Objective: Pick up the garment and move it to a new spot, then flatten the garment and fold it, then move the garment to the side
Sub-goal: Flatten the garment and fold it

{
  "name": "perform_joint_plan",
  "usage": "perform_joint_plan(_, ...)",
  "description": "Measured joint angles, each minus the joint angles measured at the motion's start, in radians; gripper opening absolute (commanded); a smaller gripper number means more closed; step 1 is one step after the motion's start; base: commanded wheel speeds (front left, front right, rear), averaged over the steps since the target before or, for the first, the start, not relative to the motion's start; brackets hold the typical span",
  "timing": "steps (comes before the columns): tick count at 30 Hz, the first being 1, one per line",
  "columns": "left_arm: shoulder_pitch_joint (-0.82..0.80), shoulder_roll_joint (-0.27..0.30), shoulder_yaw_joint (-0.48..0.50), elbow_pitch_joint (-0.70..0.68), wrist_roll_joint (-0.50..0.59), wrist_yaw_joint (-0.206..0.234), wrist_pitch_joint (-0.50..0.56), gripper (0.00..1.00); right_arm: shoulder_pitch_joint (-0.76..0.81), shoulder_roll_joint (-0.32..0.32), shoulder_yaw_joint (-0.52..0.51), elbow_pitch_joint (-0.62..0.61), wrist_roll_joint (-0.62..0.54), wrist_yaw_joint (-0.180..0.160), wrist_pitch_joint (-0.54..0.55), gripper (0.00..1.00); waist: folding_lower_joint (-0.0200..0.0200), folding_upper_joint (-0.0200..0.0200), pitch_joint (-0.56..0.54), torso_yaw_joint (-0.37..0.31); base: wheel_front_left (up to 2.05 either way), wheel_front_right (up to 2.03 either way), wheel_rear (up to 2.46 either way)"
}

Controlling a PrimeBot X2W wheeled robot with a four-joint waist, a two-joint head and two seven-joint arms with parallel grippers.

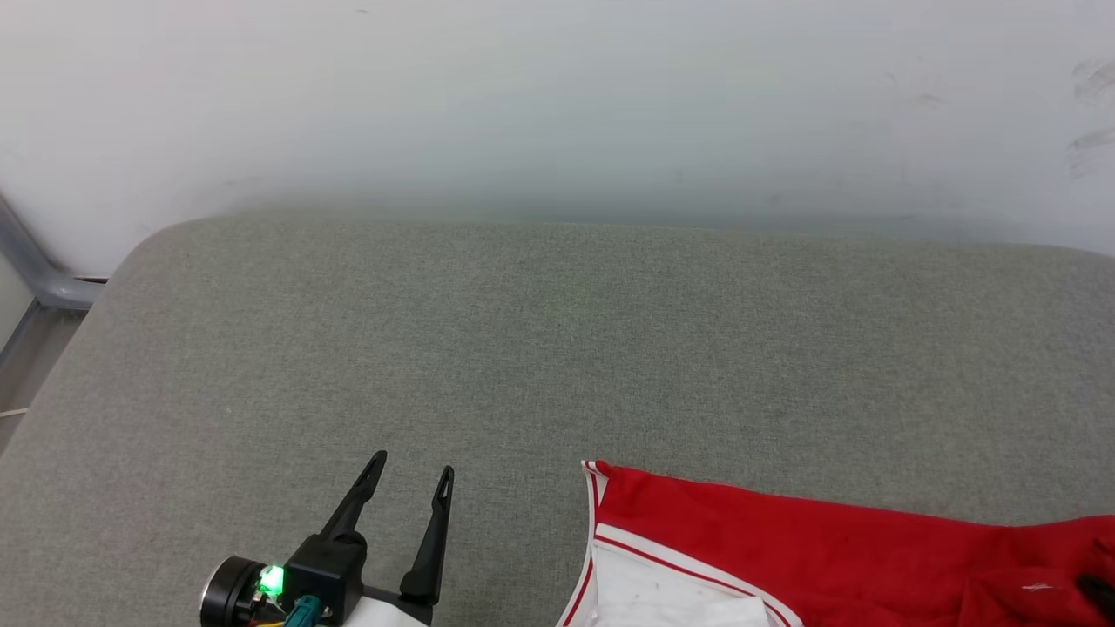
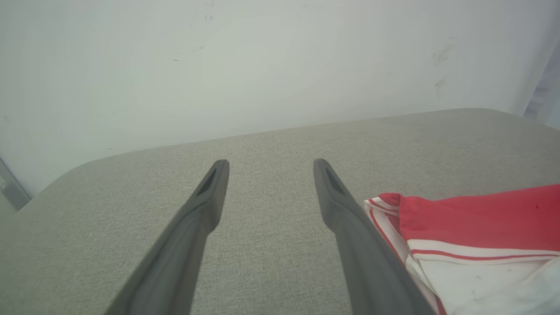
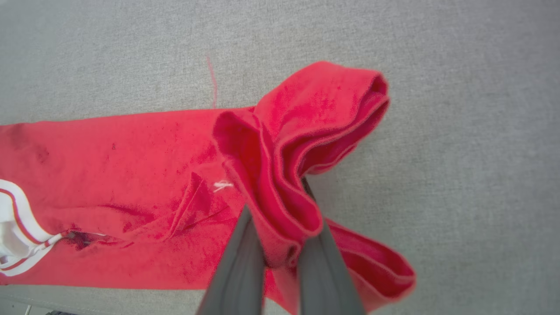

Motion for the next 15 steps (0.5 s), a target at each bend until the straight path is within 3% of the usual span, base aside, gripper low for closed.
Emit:
perform_joint_plan(7,0.005,-0.013,0.008,-0.004,0.007,-0.005,0.0,1.0,0.064,0.069,-0.022,-0.259,-0.022,0.0,0.142,0.0,-0.0001,0.0,-0.002,0.0,0.0,0.0,0.0)
perform_joint_plan(15,0.005,-0.034,0.008,0.0,0.007,-0.012,0.0,1.0,0.085,0.237,-0.016,-0.498,-0.016,0.0,0.323,0.0,0.0,0.0,0.001,0.023,0.0,0.0,0.0)
